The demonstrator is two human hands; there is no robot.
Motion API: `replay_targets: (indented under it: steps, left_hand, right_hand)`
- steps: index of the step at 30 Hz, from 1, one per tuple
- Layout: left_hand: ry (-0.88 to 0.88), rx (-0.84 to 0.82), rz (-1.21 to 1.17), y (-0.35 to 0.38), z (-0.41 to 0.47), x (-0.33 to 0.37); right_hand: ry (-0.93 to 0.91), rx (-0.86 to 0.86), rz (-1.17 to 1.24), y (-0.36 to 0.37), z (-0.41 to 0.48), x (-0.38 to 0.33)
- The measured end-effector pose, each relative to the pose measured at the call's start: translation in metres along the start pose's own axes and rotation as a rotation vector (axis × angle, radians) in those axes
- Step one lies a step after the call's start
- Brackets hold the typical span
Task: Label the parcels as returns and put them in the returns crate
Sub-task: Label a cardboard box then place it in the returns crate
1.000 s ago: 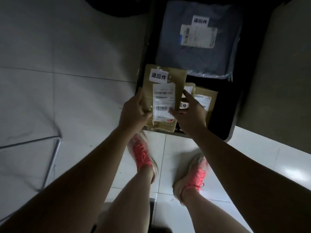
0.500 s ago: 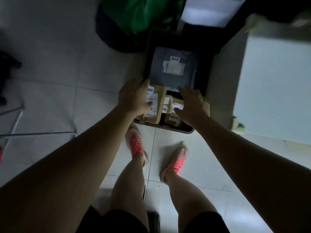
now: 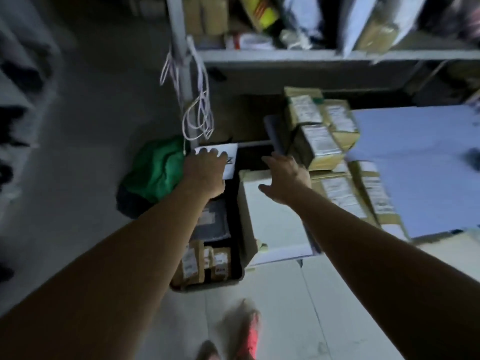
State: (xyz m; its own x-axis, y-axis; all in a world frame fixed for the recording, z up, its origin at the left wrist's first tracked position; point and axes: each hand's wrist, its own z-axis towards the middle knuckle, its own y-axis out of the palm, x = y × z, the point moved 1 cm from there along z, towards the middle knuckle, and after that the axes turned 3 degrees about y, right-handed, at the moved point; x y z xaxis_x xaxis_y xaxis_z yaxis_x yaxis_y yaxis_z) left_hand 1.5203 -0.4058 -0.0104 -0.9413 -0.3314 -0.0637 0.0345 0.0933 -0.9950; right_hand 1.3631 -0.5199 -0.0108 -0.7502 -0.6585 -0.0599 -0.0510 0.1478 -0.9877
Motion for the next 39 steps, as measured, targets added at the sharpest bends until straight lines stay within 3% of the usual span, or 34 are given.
replay_targets:
  steps: [5,11,21,28,34,39]
  left_hand:
    - [0.103,0.035,0.023,-0.090,0.007,0.060]
    - [0.132,0.017,0.045,-0.134,0.015,0.151]
    - [0.011,-0.008,0.071,-0.127,0.078,0.325]
    - [-0.101,0.009,-0.061,-0.111,0.136,0.388]
    - [-0.314,0.123,-0.249,-0.066,0.207,0.404]
    - [-0.614,0.152,-0.750,-0.016,0.280,0.405]
  right_hand:
    - [0.113,0.099,0.063,-0.078,-0.050,0.063]
    - [0.211,0.121,0.055,-0.116,-0.091,0.155]
    - [0.141,0.085,0.154,-0.116,-0.073,0.338]
    - [0.109,0.025,0.338,-0.108,-0.021,0.423]
    - [0.093,-0.030,0.517,-0.092,0.080,0.446]
    - [0.046,-0.119,0.551,-0.065,0.180,0.444]
